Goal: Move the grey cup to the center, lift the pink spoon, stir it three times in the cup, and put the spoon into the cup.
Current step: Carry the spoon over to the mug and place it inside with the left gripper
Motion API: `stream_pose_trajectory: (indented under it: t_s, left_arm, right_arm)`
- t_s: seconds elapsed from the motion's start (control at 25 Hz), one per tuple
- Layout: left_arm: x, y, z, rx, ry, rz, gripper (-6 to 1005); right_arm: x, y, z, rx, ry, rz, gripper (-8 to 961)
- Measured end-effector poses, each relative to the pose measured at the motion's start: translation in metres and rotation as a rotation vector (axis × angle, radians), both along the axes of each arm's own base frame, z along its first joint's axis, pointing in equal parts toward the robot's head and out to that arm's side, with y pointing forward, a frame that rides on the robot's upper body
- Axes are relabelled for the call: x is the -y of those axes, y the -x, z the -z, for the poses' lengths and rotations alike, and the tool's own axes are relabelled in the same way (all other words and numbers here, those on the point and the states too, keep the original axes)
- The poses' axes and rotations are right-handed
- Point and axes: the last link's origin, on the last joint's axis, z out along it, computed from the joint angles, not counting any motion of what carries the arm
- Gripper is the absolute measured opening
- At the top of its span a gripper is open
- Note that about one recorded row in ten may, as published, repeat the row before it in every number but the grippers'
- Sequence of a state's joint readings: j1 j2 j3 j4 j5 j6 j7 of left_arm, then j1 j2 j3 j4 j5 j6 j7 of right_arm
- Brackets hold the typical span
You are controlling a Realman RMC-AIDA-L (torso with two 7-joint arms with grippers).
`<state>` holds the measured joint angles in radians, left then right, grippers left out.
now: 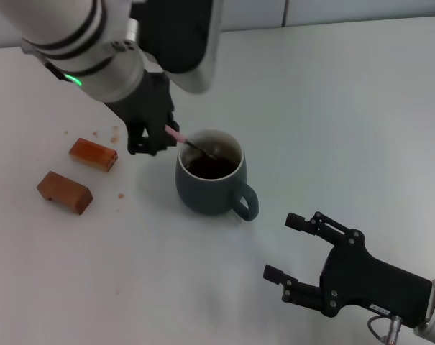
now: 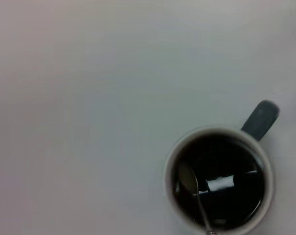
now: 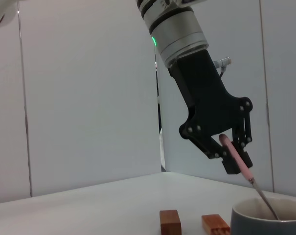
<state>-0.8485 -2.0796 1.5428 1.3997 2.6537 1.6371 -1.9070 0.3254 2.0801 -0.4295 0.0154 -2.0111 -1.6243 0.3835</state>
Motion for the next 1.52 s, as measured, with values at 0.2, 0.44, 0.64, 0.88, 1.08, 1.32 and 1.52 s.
stream_pose_trajectory:
  t_s: [0.2, 0.44, 0.64, 0.88, 1.08, 1.32, 1.52]
  left_arm:
    - [0.009, -0.002, 0.008, 0.004, 0.047, 0.011, 134]
    - [0.014, 0.007, 0.006, -0.027, 0.063, -0.023, 134]
    - [0.007, 0.015, -0.003, -0.059, 0.008, -0.03, 134]
    - [-0.002, 0.005, -0.003, -0.012, -0.038, 0.011, 133]
    - [0.003, -0.002, 0.005, 0.014, 0.0, 0.031, 133]
    - [0.014, -0.003, 0.006, -0.018, 0.045, 0.039, 134]
    - [0.014, 0.004, 0.001, -0.074, 0.033, 0.025, 133]
  right_arm:
    - [-0.001, 0.0, 0.0, 0.001, -0.001, -0.001, 826]
    - [0.0, -0.001, -0.001, 0.002, -0.005, 0.004, 826]
    - [0.0, -0.002, -0.001, 0.003, -0.006, 0.005, 826]
    - [0.0, -0.002, -0.001, 0.004, -0.003, 0.004, 826]
    - [0.001, -0.002, -0.001, 0.005, -0.003, 0.005, 826]
    - [0.001, -0.002, -0.001, 0.005, -0.002, 0.004, 826]
    - [0.0, -0.002, -0.001, 0.007, -0.003, 0.003, 826]
